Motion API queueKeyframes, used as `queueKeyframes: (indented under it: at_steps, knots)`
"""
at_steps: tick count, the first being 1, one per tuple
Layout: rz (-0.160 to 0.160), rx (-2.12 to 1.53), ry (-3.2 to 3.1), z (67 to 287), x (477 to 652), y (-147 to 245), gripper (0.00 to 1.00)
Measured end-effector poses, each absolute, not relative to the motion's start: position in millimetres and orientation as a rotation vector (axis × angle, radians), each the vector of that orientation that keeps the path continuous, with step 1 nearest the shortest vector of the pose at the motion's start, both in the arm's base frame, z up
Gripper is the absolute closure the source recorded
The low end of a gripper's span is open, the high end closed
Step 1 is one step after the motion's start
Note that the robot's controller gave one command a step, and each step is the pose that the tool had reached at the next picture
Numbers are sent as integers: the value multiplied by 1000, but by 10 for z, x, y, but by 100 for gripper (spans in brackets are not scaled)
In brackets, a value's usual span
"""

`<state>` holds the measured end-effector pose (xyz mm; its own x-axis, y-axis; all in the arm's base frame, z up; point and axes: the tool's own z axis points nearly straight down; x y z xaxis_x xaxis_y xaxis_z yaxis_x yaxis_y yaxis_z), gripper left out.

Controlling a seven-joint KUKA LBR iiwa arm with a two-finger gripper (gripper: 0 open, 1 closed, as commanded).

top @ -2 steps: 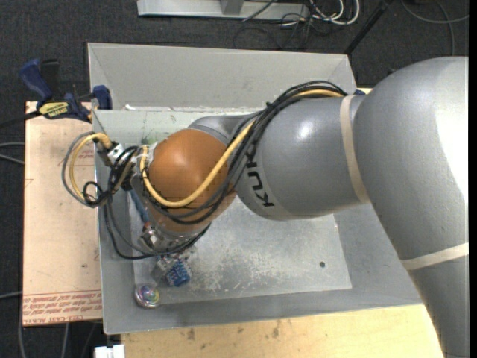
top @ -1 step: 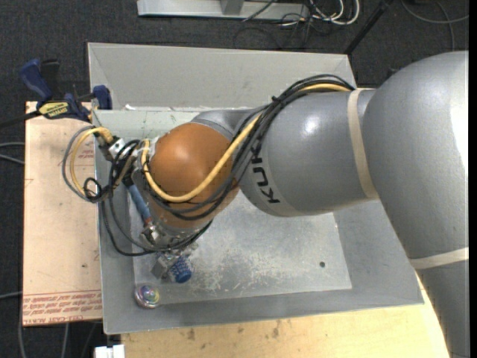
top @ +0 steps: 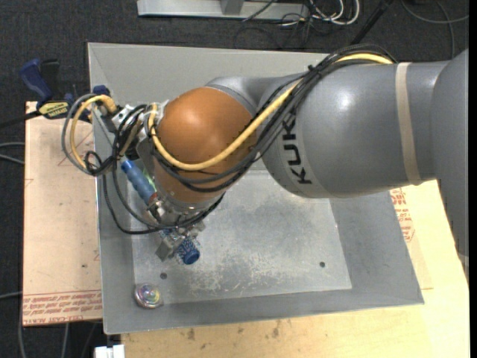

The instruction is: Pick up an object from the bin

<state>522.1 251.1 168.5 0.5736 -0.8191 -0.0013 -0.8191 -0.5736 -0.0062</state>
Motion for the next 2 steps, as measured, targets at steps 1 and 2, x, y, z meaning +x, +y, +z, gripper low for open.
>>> queueKeyframes:
  at_steps: [1,2]
  knots:
    - [6,-2781,1458,1699,5215,2515,100]
    - [8,-2778,1467,1690,5210,2521,100]
